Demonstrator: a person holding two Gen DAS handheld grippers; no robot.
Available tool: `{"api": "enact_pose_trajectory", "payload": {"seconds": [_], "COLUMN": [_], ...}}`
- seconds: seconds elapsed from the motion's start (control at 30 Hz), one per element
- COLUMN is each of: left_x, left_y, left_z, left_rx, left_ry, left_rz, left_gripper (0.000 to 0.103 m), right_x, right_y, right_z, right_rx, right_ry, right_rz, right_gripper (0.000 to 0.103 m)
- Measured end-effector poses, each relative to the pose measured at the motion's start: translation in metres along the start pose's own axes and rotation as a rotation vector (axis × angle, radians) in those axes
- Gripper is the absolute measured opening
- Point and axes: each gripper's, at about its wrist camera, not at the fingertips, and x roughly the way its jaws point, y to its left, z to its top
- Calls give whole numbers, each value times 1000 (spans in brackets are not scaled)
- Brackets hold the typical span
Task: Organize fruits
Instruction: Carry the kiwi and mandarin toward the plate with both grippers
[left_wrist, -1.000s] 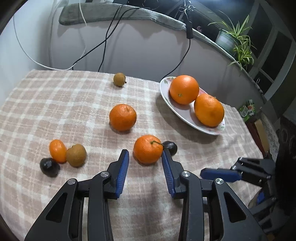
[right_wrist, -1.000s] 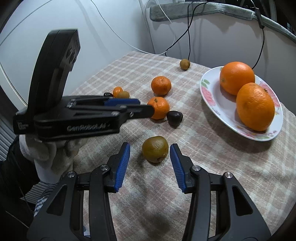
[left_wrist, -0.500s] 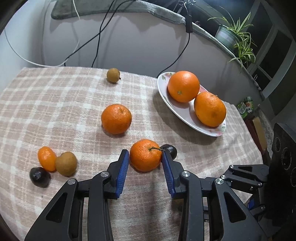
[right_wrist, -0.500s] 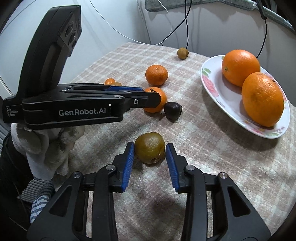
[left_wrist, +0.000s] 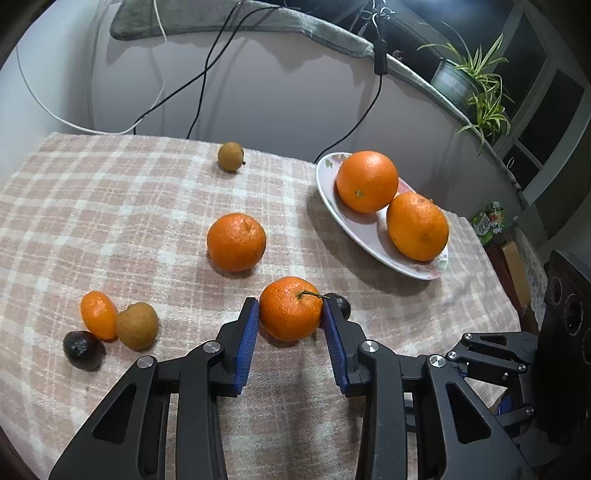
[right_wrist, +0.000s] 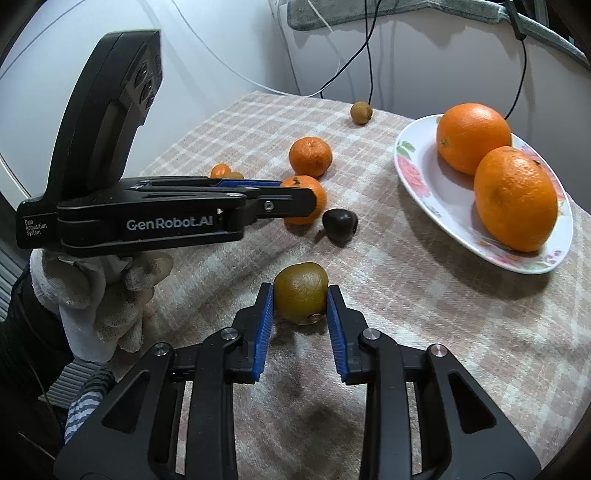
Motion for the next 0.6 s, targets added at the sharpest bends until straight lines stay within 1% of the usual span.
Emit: {"api": "enact_pose_trajectory", "payload": {"seconds": [0.27,0.6], "left_x": [-8,-5], "left_y": [-9,-29], "left_z": [7,20], "left_rx": [12,33], "left_ry": [-27,-50], "left_rz": [-11,-47], "left_gripper": [34,34], "right_x": [-16,-54], "right_y": [-11,-35], "right_z": [2,8], "right_rx": [31,83], "right_ry": [-43,-135], "right_rz": [-5,-42], "right_gripper": [29,29]}}
